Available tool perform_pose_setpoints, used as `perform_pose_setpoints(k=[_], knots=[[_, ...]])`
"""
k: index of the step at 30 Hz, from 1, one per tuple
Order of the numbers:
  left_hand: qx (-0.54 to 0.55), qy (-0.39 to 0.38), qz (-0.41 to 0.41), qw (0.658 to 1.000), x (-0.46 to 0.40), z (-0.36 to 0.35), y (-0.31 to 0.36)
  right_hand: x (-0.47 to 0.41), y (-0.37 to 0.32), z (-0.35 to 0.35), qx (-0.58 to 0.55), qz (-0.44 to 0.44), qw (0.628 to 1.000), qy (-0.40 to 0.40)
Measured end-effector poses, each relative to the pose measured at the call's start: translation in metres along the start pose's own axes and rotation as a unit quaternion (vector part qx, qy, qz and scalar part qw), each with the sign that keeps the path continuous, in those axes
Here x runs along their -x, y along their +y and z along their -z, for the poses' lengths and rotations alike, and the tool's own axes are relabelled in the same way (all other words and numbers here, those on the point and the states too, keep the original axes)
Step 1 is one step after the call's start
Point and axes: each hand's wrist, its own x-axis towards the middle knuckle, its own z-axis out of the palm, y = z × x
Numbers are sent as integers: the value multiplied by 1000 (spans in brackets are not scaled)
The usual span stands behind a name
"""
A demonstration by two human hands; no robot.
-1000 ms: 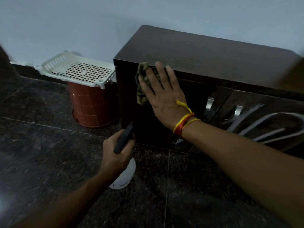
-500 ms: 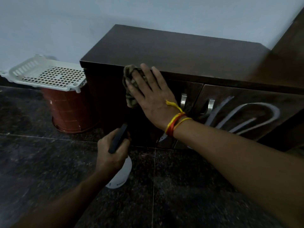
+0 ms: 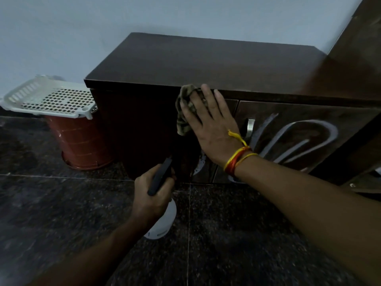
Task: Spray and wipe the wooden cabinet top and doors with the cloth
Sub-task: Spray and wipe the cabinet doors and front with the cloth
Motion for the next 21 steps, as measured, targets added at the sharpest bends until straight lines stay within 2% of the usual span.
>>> perform_pose_setpoints(k=[7, 14, 21], knots=[[2, -4, -7, 1000, 1, -15, 2, 7, 18, -4, 14, 30, 999, -2], [-8, -9, -22, 1000, 4, -11, 5, 15, 15, 2, -43, -30, 999, -6], [-7, -7, -17, 1000, 5, -10, 6, 33, 29, 11, -43, -115, 992, -18]])
